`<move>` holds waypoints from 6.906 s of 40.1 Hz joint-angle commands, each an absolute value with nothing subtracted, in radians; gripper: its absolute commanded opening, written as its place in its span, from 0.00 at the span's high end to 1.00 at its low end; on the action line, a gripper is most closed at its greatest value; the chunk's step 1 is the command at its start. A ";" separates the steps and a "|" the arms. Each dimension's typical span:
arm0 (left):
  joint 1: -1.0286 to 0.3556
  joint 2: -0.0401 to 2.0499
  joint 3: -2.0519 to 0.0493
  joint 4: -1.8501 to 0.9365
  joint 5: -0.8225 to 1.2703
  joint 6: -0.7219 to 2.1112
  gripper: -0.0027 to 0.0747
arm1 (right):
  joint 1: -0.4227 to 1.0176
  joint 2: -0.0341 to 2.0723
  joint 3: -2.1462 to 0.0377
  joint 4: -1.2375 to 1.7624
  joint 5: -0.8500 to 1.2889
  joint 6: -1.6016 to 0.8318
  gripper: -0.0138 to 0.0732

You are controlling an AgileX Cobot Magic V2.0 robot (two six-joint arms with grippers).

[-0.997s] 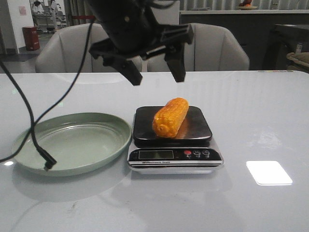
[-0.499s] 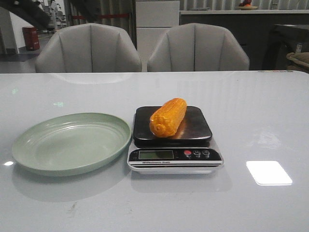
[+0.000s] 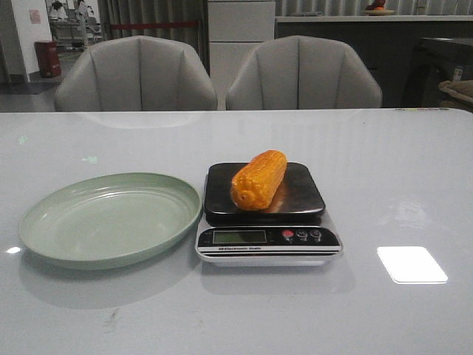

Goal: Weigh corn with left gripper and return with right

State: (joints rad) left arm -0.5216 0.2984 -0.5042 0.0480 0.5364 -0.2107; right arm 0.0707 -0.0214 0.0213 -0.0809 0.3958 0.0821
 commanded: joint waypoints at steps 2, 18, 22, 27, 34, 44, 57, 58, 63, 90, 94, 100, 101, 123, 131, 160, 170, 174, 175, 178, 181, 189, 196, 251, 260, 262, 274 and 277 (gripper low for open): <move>-0.520 0.137 -0.474 0.080 0.542 -0.218 0.18 | 0.068 -0.030 0.031 -0.095 0.341 0.078 0.64; -0.520 0.026 -0.455 0.030 0.613 -0.108 0.84 | 0.068 -0.030 0.031 -0.095 0.341 0.078 0.64; -0.520 0.026 -0.455 0.030 0.594 -0.108 0.78 | 0.068 -0.030 0.031 -0.095 0.341 0.078 0.64; -0.520 0.026 -0.453 0.027 0.587 -0.108 0.82 | 0.068 -0.030 0.031 -0.155 0.344 0.078 0.64; -0.520 0.026 -0.451 0.025 0.589 -0.108 0.82 | 0.068 -0.030 0.031 -0.229 0.349 0.075 0.64; -0.520 0.026 -0.449 0.025 0.589 -0.108 0.82 | 0.068 -0.030 0.031 -0.308 -0.018 0.079 0.64; -0.520 0.026 -0.449 0.025 0.589 -0.108 0.82 | 0.069 0.097 -0.044 -0.188 -0.179 0.152 0.64; -0.520 0.026 -0.449 0.025 0.589 -0.108 0.82 | 0.069 0.132 -0.065 -0.185 -0.171 0.152 0.64; -0.520 0.026 -0.449 0.025 0.589 -0.108 0.82 | 0.069 0.317 -0.178 -0.185 -0.157 0.169 0.64; -0.520 0.026 -0.449 0.025 0.587 -0.108 0.82 | 0.069 0.628 -0.361 -0.185 0.039 0.314 0.57; -0.520 0.026 -0.449 0.025 0.587 -0.108 0.82 | 0.074 0.628 -0.398 -0.185 0.108 0.314 0.43; -0.520 0.026 -0.449 0.025 0.587 -0.108 0.82 | 0.139 0.637 -0.435 -0.185 0.158 0.314 0.21; -0.520 0.026 -0.449 0.025 0.587 -0.108 0.82 | 0.158 0.640 -0.441 -0.185 0.163 0.314 0.19; -0.520 0.026 -0.449 0.025 0.587 -0.108 0.82 | 0.505 1.154 -0.880 -0.070 0.365 0.393 0.14; -0.520 0.026 -0.449 0.025 0.587 -0.108 0.82 | 0.542 1.400 -1.174 -0.107 0.566 0.515 0.14; -0.520 0.026 -0.449 0.025 0.587 -0.108 0.82 | 0.655 1.934 -1.645 -0.222 0.967 0.995 0.14; -0.520 0.026 -0.449 0.025 0.587 -0.108 0.82 | 0.655 1.994 -1.645 -0.178 0.936 1.002 0.51; -0.520 0.026 -0.449 0.025 0.587 -0.108 0.82 | 0.661 1.991 -1.652 -0.156 0.871 1.001 0.65; -0.520 0.026 -0.449 0.025 0.587 -0.108 0.82 | 0.665 1.991 -1.661 -0.147 0.857 1.000 0.66; -0.520 0.026 -0.449 0.025 0.587 -0.108 0.82 | 0.688 1.991 -1.694 -0.126 0.837 0.967 0.66; -0.520 0.026 -0.449 0.025 0.586 -0.108 0.82 | 0.719 1.991 -1.718 -0.111 0.823 0.922 0.66; -0.520 0.026 -0.449 0.025 0.584 -0.108 0.82 | 0.801 2.009 -1.731 -0.046 0.734 0.881 0.66; -0.520 0.026 -0.449 0.025 0.583 -0.108 0.82 | 0.839 2.060 -1.735 0.000 0.650 0.881 0.65; -0.520 0.026 -0.449 0.025 0.583 -0.108 0.82 | 0.463 1.448 -1.334 0.281 0.889 -0.074 0.15; -0.520 0.026 -0.449 0.025 0.583 -0.108 0.82 | 0.347 1.182 -1.121 0.373 0.826 -0.235 0.15; -0.520 0.026 -0.449 0.025 0.583 -0.108 0.82 | 0.343 1.116 -1.076 0.373 0.803 -0.255 0.15; -0.520 0.026 -0.449 0.025 0.583 -0.108 0.82 | 0.343 0.762 -0.795 0.372 0.637 -0.305 0.15; -0.520 0.026 -0.449 0.025 0.583 -0.108 0.82 | 0.343 0.665 -0.732 0.372 0.605 -0.317 0.15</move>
State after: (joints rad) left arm -0.5199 0.0124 -0.4263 0.0328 0.6663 -0.1054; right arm 0.3502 0.7618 -0.7630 0.3496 0.7053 -0.2939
